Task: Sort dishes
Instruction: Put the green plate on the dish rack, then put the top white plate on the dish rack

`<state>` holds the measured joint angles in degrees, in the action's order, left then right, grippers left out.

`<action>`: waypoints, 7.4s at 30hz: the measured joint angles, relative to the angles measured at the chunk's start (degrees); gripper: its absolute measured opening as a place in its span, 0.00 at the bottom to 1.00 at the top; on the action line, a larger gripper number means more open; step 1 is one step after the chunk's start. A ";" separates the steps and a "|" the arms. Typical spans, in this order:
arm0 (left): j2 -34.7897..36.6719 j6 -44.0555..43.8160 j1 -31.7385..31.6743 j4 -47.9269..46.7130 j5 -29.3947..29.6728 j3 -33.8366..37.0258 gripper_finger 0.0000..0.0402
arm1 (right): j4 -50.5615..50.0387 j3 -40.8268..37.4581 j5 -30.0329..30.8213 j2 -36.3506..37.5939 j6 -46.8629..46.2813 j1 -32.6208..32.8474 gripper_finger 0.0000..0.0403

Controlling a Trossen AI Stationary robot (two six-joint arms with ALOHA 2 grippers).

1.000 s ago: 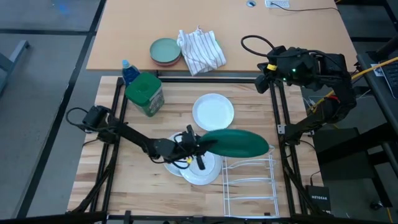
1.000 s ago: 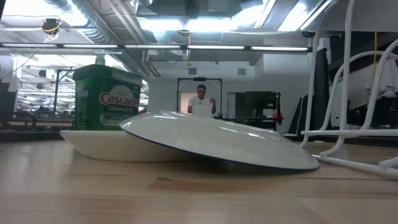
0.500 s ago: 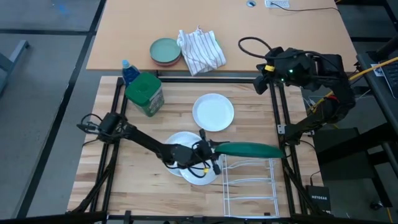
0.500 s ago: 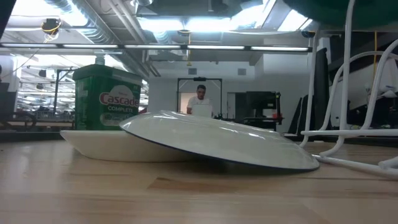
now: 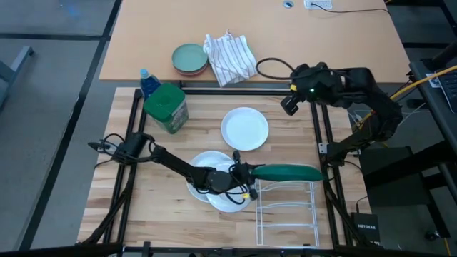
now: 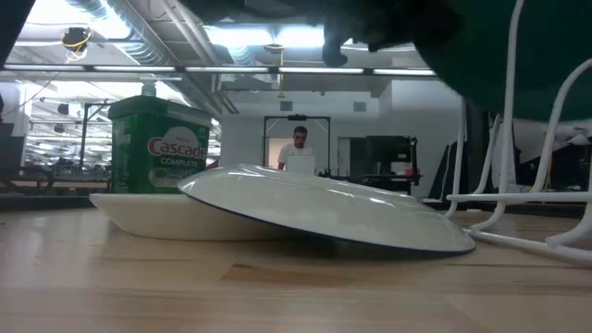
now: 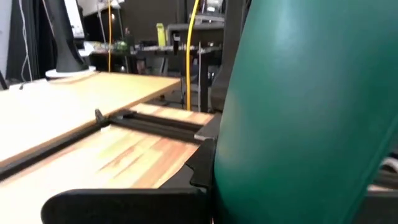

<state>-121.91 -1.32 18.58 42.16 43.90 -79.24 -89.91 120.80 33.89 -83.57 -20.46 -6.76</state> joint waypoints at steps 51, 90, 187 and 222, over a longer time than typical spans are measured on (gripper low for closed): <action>2.16 -4.54 -4.39 -2.23 -17.49 0.04 0.48 | 1.43 -4.77 0.00 0.09 -0.01 0.00 0.03; 14.94 -32.30 -44.36 -68.61 -40.27 0.09 0.48 | 1.90 -4.81 -12.75 0.09 7.87 -17.01 0.03; 4.91 -11.83 -44.78 -57.36 -46.04 0.07 0.01 | 36.72 -42.26 -51.60 0.02 26.97 -40.09 0.15; 4.90 -27.14 -45.08 -72.83 -59.39 0.07 0.40 | 36.17 -42.26 -53.02 0.04 26.98 -40.09 0.31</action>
<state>-117.01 -28.46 -26.50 -30.67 -15.50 -79.18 -53.74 78.54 -19.14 -83.53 6.51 -46.85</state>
